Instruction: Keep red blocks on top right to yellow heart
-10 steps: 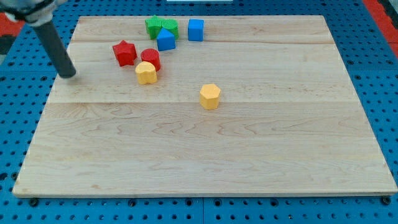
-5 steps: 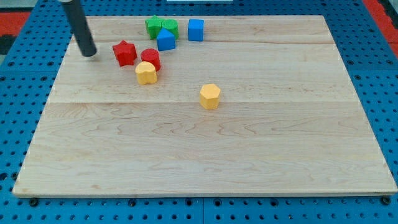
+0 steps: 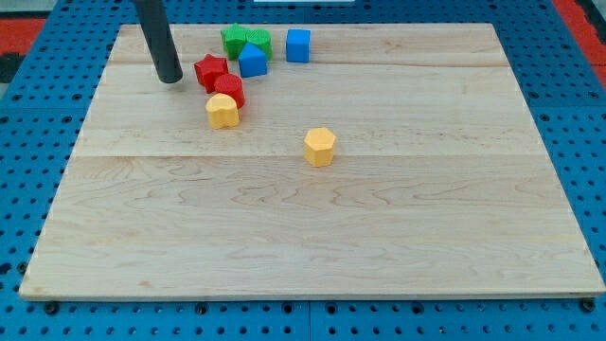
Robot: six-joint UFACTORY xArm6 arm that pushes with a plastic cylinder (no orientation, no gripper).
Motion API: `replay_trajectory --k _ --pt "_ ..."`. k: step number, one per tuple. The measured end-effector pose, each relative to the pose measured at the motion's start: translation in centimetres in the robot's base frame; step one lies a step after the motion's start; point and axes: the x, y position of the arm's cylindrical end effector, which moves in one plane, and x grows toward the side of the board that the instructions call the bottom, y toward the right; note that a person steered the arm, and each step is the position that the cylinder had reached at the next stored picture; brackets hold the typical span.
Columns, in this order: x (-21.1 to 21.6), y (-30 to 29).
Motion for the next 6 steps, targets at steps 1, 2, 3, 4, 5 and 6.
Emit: replay_trajectory --k 1,2,3,4,5,6 --pt "0.1 0.7" --pt "-0.4 1.3" --pt "-2.6 0.1" --pt "-0.8 3.1" --pt "1.3 6.5" --pt "1.5 4.7"
